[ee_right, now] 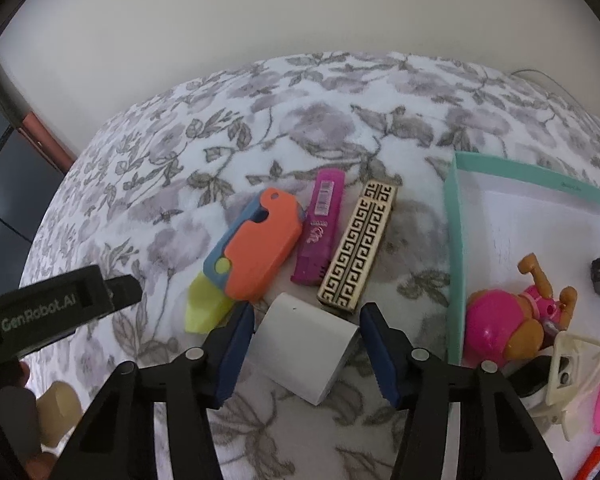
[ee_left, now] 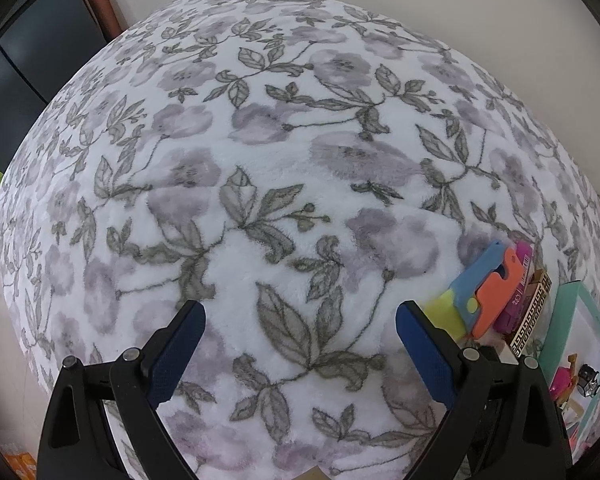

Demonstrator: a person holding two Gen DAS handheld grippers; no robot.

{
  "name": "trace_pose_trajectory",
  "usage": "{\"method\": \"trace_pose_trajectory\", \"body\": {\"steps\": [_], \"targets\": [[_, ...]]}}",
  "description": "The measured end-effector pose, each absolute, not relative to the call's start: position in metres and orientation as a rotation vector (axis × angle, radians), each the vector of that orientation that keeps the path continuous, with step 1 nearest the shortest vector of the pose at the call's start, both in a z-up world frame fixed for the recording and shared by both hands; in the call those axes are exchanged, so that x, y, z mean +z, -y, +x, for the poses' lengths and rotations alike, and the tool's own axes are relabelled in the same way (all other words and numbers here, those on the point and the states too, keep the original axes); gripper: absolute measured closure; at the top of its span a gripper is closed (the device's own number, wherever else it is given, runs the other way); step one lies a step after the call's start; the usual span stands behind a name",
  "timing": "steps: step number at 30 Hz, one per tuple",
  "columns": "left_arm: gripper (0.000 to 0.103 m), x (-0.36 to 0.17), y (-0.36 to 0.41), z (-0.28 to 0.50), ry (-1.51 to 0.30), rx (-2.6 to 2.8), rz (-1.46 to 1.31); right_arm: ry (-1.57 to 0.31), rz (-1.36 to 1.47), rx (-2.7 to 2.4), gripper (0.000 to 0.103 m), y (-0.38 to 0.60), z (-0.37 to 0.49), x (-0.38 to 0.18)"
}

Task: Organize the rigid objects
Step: 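Grasp the white cube with the right tool while the left tool grasps the orange-blue-yellow toy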

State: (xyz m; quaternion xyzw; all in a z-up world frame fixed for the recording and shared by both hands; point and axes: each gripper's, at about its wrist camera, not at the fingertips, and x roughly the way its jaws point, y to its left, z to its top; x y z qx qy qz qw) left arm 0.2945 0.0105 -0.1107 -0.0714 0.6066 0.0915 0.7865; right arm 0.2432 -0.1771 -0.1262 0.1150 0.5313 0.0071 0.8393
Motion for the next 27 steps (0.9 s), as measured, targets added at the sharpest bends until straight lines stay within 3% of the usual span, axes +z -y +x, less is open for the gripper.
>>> {"method": "trace_pose_trajectory", "body": {"steps": [27], "targets": [[0.007,-0.108,0.012,0.294,-1.302,0.135,-0.123,-1.177,0.269,0.106,0.05,0.182,0.24,-0.127]]}}
